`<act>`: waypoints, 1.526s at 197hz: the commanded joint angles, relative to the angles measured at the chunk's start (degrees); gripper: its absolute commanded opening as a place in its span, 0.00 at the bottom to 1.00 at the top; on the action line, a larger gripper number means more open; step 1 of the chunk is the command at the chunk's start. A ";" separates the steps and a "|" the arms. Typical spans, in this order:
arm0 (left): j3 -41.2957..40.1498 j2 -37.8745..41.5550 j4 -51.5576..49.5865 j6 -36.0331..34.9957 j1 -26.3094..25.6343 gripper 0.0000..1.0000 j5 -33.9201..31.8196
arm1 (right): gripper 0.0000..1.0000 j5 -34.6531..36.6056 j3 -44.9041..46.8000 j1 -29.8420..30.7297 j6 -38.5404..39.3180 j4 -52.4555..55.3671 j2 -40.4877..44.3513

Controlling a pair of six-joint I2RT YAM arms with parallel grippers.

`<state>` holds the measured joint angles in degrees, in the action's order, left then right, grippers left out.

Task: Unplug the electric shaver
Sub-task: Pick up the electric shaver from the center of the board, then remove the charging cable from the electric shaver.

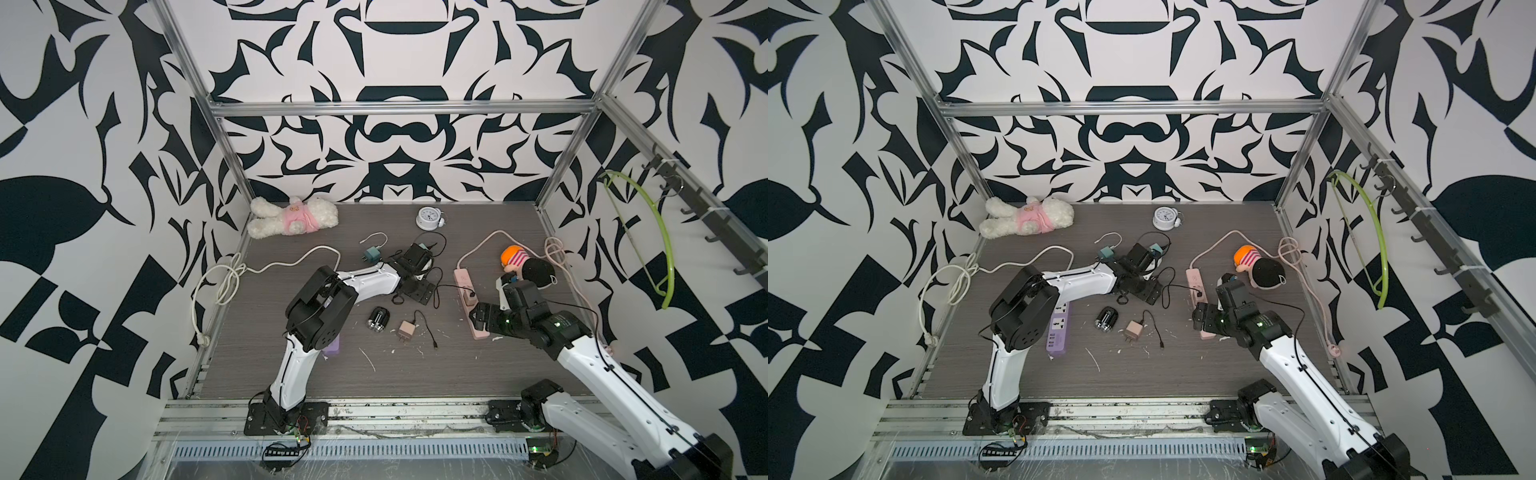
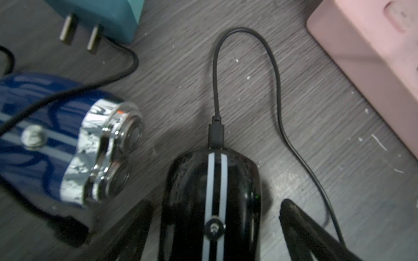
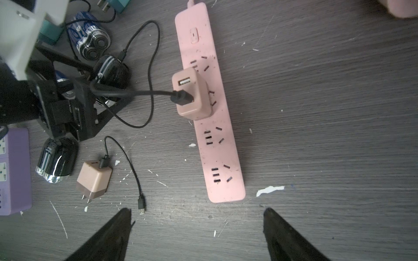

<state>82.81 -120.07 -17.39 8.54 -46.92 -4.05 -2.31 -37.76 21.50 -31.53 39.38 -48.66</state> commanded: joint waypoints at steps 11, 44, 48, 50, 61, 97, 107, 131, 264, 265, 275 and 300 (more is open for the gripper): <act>-2.25 0.76 0.21 -0.79 -0.33 0.88 -0.52 | 0.87 -0.41 -0.03 -0.14 -0.24 -1.01 0.67; -1.27 0.67 -0.38 -1.59 -0.30 0.64 0.31 | 0.84 -0.48 -0.16 -0.14 -0.29 -0.87 1.34; -1.24 0.73 -0.45 -1.59 -0.28 0.60 0.43 | 0.84 -0.57 -0.27 -0.14 -0.29 -0.83 1.50; -1.24 0.76 -0.56 -1.59 -0.28 0.59 0.44 | 0.83 -0.65 -0.29 -0.14 -0.29 -0.89 1.59; -1.62 1.38 -0.41 -1.46 -0.41 0.54 0.49 | 0.83 -1.20 -0.46 -0.14 -0.33 -1.17 1.94; -4.67 6.90 -0.46 -0.99 -0.50 0.47 1.19 | 0.72 -5.40 -2.20 -0.09 0.24 -2.51 1.93; -5.61 9.06 -0.62 -1.06 -0.46 0.47 1.25 | 0.69 -7.33 -2.40 -0.13 0.07 -3.73 1.78; -7.31 14.70 -1.80 -1.57 -0.50 0.47 1.64 | 0.62 -13.20 -2.20 -0.14 -1.72 -8.55 1.58; -13.75 27.68 -1.33 -4.66 -8.19 0.49 3.10 | 0.56 -32.14 -3.46 1.07 -14.17 -36.80 -6.88; -13.69 27.73 -1.46 -4.66 -8.28 0.49 3.09 | 0.56 -32.28 -3.46 1.08 -14.30 -36.99 -6.92; -13.08 28.03 -2.22 -4.71 -9.16 0.49 2.56 | 0.56 -32.50 -3.28 1.26 -15.42 -38.31 -7.53; -13.17 29.79 -2.33 -4.71 -10.34 0.49 1.57 | 0.55 -31.62 -2.79 1.44 -15.59 -37.55 -7.85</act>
<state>68.34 -93.91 -19.18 4.89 -56.47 -1.43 -33.23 -39.18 22.52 -45.19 6.52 -56.84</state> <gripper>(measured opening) 0.603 0.551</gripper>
